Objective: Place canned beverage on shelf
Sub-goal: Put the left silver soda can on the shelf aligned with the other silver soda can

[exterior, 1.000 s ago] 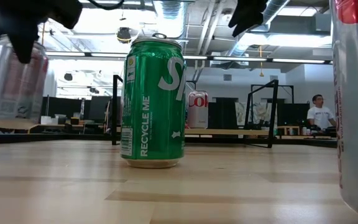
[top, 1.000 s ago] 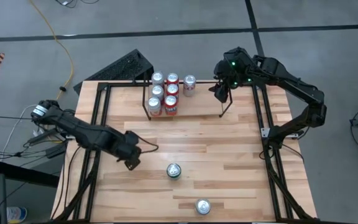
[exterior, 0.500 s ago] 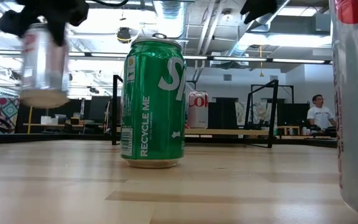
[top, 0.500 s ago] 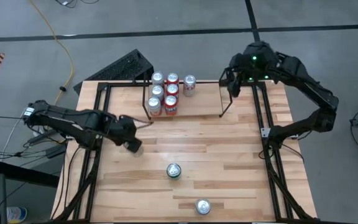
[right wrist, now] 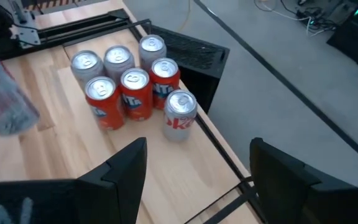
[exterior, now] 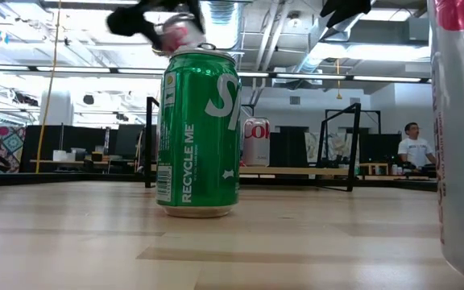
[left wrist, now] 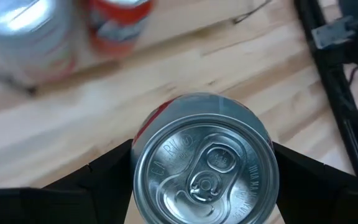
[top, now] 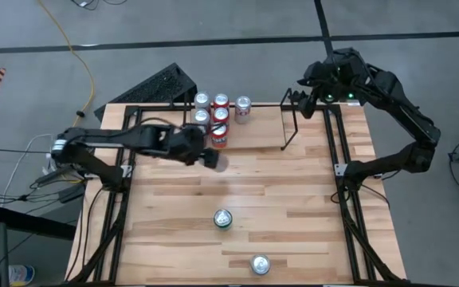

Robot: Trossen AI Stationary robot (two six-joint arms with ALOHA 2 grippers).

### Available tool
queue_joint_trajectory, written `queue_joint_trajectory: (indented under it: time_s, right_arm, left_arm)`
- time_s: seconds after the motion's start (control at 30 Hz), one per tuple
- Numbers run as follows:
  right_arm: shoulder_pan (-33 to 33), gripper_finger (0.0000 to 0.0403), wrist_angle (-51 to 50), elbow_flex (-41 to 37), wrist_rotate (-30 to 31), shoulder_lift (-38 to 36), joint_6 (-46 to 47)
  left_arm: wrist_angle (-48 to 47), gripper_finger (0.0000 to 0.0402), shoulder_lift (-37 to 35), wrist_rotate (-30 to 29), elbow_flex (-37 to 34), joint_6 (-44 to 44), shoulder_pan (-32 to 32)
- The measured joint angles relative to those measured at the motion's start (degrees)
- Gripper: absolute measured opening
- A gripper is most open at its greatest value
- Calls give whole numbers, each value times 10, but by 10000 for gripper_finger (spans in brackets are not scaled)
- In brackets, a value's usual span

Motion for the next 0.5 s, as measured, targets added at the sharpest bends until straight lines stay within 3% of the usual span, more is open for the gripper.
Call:
queue_joint_trajectory:
  time_s: [0.17,0.3,0.5]
  right_arm:
    - [-2,260,0,0,0,0,15]
    - [-3,260,-14,0,1,-3,19]
    - [-5,260,-46,0,16,-6,19]
  left_arm:
    - [-14,293,100,2,146,81,18]
    - [-80,293,176,-2,256,115,46]
    - [-95,293,265,-44,364,159,87]
